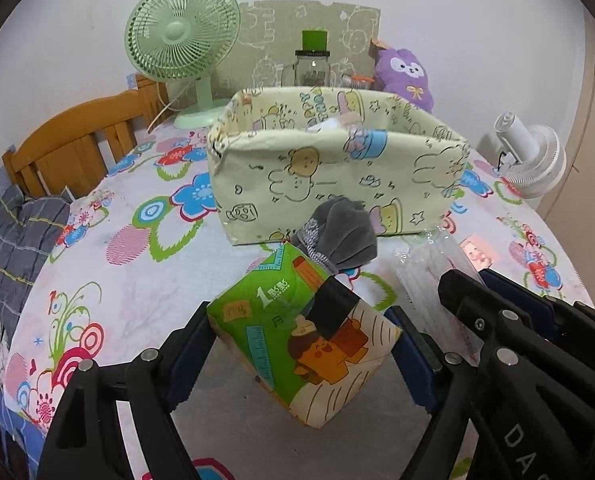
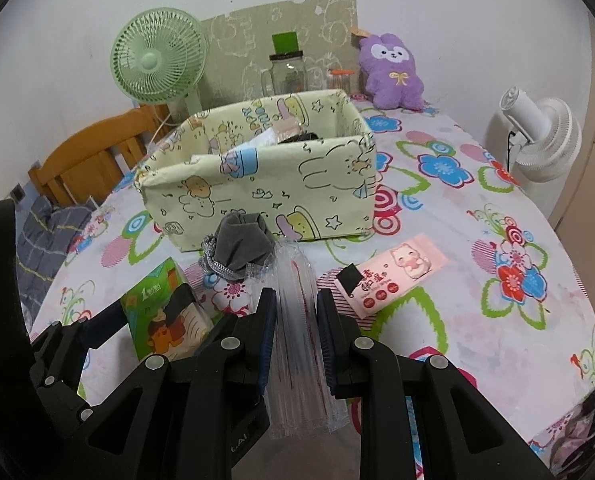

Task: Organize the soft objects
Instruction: 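Lift and carry the diaper pack and straw bundle toward the basket with both grippers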

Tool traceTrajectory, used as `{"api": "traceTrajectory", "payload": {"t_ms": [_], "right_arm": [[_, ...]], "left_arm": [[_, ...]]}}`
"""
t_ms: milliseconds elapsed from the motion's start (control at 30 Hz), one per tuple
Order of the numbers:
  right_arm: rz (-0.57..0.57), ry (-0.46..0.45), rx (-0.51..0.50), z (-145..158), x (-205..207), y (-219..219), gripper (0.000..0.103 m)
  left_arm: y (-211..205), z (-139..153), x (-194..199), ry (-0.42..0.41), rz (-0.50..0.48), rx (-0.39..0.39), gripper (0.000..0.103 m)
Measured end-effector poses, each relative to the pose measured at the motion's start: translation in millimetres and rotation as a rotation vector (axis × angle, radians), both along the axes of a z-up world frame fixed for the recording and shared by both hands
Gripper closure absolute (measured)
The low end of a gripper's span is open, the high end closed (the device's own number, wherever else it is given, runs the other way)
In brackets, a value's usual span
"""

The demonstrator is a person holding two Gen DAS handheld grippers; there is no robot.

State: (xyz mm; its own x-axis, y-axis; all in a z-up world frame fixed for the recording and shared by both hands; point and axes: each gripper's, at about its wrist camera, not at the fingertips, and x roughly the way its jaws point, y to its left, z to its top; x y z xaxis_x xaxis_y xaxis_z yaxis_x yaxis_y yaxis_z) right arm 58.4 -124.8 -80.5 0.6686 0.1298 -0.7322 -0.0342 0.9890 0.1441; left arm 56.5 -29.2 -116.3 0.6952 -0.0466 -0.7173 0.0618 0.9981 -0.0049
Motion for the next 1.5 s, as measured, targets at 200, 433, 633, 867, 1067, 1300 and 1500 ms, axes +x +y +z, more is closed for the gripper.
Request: {"api": "traceTrajectory", "payload": {"t_ms": [200,433,633,867,1067,1300,1500], "right_arm": [[-0.005,-0.032,0.0,13.8,-6.9,-4.4,0.079],[-0.013,-0.072,-0.014,32.3,-13.2,-8.8,0.079],[-0.019,-0.109,-0.009,48.1,-18.5,-14.1,0.079],[-0.017,-0.14,-0.004,64.4,-20.4,-18.5,0.079],[-0.018,-0.169,0.002,79.0,-20.7,-21.4,0.079],[-0.018,-0.197,0.005,96.6,-17.1,-21.4,0.079],[-0.017,-0.219,0.004,108.3,-15.6,-20.4,0.079]], "left_arm": [[-4.8,14.4,-8.1,-0.031,0.001,-0.005,0.018],[-9.3,32.3,-15.2,-0.071,0.002,-0.009,0.018],[-12.6,49.1,-21.0,-0.11,-0.004,-0.009,0.018],[-16.8,66.3,-24.8,-0.14,-0.005,-0.005,0.018],[-18.1,81.4,-26.4,-0.167,-0.008,-0.001,0.018],[-18.8,99.4,-24.1,-0.198,-0.014,0.0,0.018],[-17.4,111.8,-23.2,-0.219,-0.015,-0.002,0.018]]}}
